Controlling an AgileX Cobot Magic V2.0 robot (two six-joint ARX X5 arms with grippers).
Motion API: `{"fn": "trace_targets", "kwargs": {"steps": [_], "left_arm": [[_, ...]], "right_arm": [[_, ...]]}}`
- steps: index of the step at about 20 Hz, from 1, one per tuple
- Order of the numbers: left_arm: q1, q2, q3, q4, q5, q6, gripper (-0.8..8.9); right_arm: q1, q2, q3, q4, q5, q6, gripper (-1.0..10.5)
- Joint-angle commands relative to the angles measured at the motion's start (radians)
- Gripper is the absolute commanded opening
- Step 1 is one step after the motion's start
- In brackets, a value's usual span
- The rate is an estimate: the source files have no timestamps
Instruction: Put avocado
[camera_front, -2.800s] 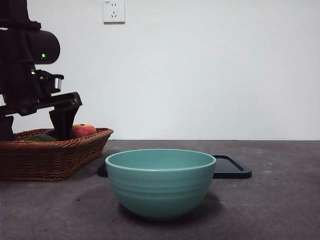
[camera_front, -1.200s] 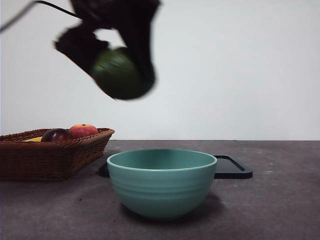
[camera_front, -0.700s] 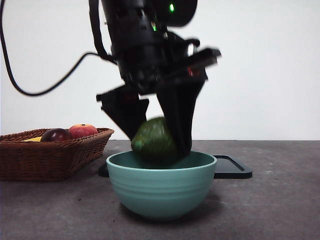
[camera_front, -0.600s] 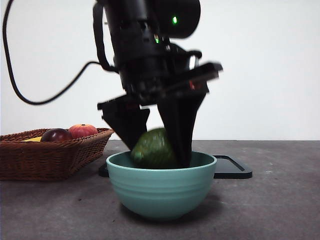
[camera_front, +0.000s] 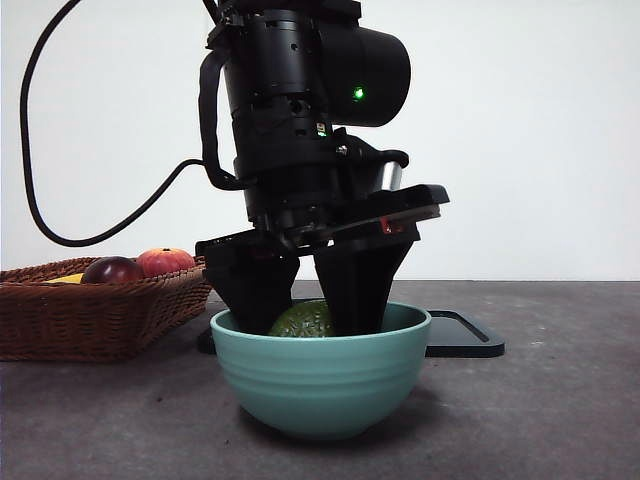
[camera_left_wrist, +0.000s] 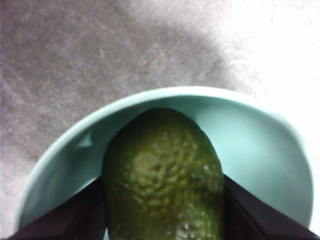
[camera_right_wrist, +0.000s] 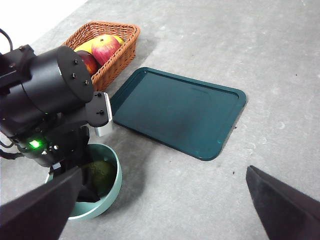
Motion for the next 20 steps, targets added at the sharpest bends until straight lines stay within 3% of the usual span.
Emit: {"fn": "trace_targets", "kwargs": {"steps": [1,3,12,15,20], "left_arm": [[-0.01,0.027,0.022,-0.013,-0.001,0.009,3.45],[-0.017,0.025,0.043,-0.045,0.0,0.011,4.38],[-0.044,-0.202,0.09,-0.12,-0.003,0.043,4.47],[-0.041,-0.357,0.09,-0.149,-0.007,0.061,5.12],[-0.041,-0.605,0.089,-0.272,-0.148,0.085,5.08]], "right_arm": [[0.004,0.003,0.016,0.01,0.0,0.003,5.3],[0.004,0.003,0.016,0.01,0.0,0.003,5.3],[0.004,0.003,0.016,0.011,-0.001,0.003,5.3],[0.004,0.003,0.016,0.011,-0.001,0.003,5.3],[0.004,0.003,0.016,0.01,-0.001,0.003,5.3]]}}
